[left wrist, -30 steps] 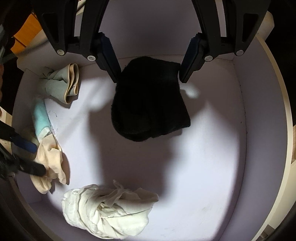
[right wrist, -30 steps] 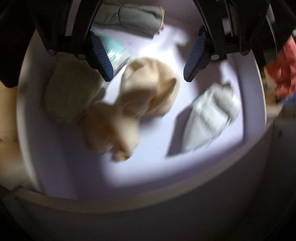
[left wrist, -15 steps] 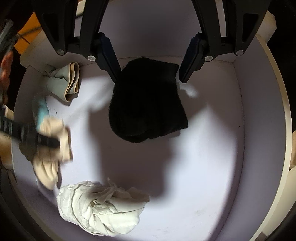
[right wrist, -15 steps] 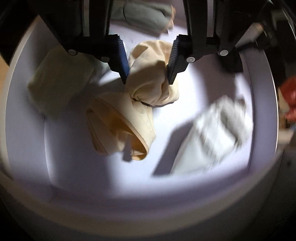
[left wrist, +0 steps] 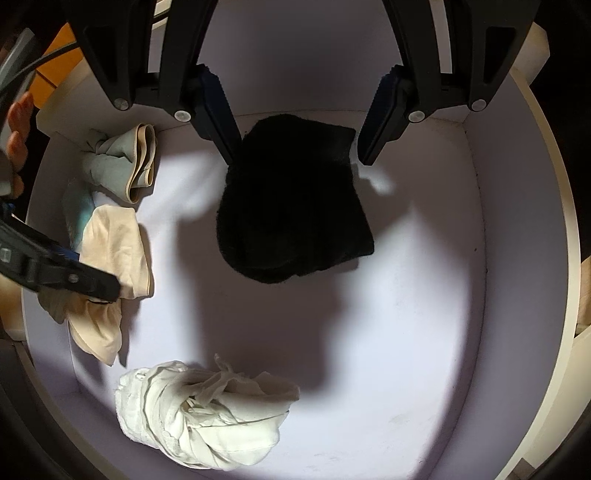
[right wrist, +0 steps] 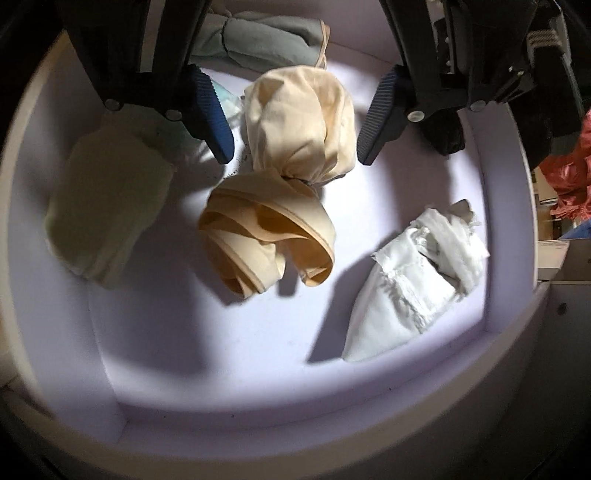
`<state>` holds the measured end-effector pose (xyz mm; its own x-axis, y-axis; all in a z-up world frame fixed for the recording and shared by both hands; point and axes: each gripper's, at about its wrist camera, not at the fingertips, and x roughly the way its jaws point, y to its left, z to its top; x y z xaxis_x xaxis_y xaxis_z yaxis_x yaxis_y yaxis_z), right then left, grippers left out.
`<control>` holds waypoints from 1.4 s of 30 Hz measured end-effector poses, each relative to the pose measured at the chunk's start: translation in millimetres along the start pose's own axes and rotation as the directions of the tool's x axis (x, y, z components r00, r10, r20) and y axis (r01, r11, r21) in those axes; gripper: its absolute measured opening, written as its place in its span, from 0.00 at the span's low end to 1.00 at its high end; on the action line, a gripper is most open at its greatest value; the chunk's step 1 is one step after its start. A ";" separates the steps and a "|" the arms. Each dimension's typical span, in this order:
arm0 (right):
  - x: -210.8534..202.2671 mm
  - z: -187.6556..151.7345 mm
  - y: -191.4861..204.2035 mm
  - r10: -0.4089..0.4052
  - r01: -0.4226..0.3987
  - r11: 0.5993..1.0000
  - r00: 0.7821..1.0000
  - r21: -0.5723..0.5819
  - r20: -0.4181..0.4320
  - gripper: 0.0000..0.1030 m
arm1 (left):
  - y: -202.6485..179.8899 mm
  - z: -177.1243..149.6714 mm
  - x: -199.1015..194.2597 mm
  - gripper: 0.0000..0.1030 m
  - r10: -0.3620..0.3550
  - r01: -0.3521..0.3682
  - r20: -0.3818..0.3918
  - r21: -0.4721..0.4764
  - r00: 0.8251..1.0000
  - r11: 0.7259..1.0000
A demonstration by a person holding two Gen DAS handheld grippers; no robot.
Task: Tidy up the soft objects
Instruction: 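Lift the peach tights with the right gripper up toward the gold box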
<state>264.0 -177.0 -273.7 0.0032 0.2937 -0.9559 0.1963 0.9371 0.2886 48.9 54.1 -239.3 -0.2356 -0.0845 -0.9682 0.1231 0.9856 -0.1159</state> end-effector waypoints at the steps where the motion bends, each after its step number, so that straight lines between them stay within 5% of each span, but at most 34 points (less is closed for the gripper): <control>1: 6.5 3.7 3.8 -0.016 0.016 1.000 1.000 -0.012 -0.008 0.60 | -0.5 -0.1 0.5 0.64 0.003 -0.003 0.001 0.000 1.000 1.000; 4: 13.0 12.2 13.2 -0.042 0.042 0.997 0.999 -0.071 0.004 0.44 | -4.2 -0.5 3.2 0.64 0.010 -0.010 0.006 0.001 1.000 1.000; 7: 18.0 2.8 25.9 -0.053 0.053 0.995 0.999 -0.089 -0.002 0.38 | -8.4 -0.6 3.7 0.64 0.020 -0.020 0.018 0.005 1.000 1.000; 24: -14.1 -56.3 75.8 -0.094 0.121 0.963 0.988 -0.240 0.124 0.37 | -11.5 -4.2 11.8 0.64 0.027 -0.027 0.002 -0.006 1.000 1.000; 30: -45.8 -80.8 58.7 -0.088 0.129 0.958 0.983 -0.257 0.164 0.37 | -9.2 -0.5 12.7 0.64 0.023 -0.023 -0.006 -0.012 1.000 1.000; 42: -115.5 -107.4 55.0 0.062 -0.012 0.972 0.977 -0.235 0.206 0.37 | 3.6 5.5 14.8 0.64 0.020 -0.020 -0.015 -0.008 1.000 1.000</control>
<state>169.1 -139.1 -141.6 0.2176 0.3064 -0.9267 -0.0400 0.9515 0.3052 51.1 55.6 -255.2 -0.2472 -0.0628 -0.9669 0.1197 0.9883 -0.0948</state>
